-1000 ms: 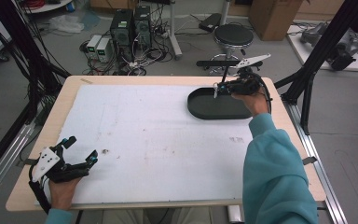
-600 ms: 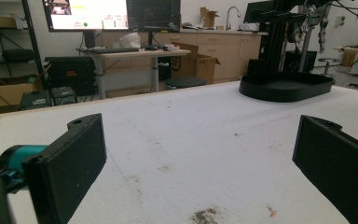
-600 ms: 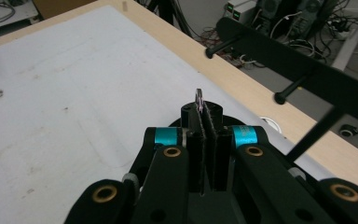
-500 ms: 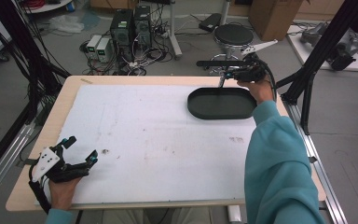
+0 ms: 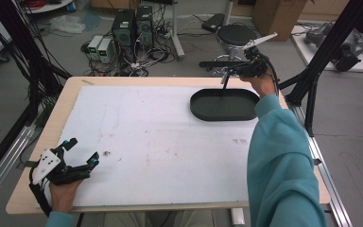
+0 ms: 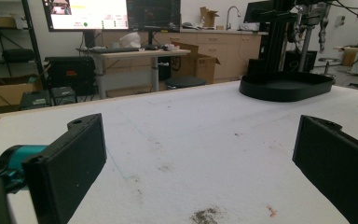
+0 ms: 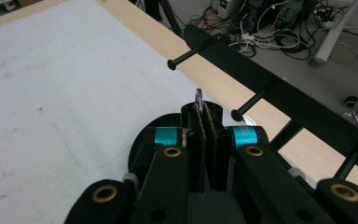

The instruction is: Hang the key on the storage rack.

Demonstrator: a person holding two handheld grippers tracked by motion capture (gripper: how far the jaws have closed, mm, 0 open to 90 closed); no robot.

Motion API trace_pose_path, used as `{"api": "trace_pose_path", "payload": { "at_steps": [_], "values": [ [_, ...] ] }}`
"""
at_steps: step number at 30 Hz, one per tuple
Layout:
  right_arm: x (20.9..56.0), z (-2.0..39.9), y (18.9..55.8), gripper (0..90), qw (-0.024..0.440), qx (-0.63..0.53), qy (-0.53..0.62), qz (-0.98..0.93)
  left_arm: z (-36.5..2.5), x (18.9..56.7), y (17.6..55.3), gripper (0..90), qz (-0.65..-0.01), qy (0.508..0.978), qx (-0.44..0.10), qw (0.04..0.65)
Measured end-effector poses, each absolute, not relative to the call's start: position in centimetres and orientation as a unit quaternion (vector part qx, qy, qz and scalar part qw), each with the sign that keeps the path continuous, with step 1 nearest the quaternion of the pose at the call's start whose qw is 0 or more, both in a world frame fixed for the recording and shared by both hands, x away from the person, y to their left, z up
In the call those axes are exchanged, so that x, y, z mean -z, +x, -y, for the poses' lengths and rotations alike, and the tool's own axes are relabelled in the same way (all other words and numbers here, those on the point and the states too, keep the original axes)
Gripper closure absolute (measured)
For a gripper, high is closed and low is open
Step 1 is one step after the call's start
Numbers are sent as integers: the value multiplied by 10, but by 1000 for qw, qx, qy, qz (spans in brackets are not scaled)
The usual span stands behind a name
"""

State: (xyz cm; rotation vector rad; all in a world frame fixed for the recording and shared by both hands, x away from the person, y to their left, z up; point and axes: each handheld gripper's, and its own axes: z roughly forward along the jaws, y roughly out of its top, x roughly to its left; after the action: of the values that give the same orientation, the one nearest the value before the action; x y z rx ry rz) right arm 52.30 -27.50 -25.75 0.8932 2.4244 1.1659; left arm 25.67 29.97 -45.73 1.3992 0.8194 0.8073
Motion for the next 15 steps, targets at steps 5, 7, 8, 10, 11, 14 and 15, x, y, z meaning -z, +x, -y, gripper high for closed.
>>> {"api": "trace_pose_path", "payload": {
  "at_steps": [5, 7, 8, 10, 11, 14, 15],
  "values": [
    [257, 274, 529, 887, 154, -390, 317, -851, -299, 457, 257, 31, -356, 607, -350, 618],
    [257, 274, 530, 887, 152, -390, 319, -850, -299, 457, 257, 31, -356, 607, -350, 618],
    [257, 274, 531, 887, 152, -391, 317, -851, -299, 457, 257, 31, -356, 607, -351, 618],
    [257, 273, 533, 886, 154, -381, 315, -855, -299, 457, 257, 31, -356, 608, -350, 617],
    [256, 271, 534, 887, 155, -375, 315, -858, -299, 457, 257, 31, -356, 608, -350, 617],
    [256, 270, 536, 886, 159, -375, 311, -859, -299, 457, 257, 31, -355, 608, -350, 617],
    [256, 269, 536, 886, 158, -373, 313, -859, -299, 457, 257, 31, -356, 607, -350, 619]
  ]
}}
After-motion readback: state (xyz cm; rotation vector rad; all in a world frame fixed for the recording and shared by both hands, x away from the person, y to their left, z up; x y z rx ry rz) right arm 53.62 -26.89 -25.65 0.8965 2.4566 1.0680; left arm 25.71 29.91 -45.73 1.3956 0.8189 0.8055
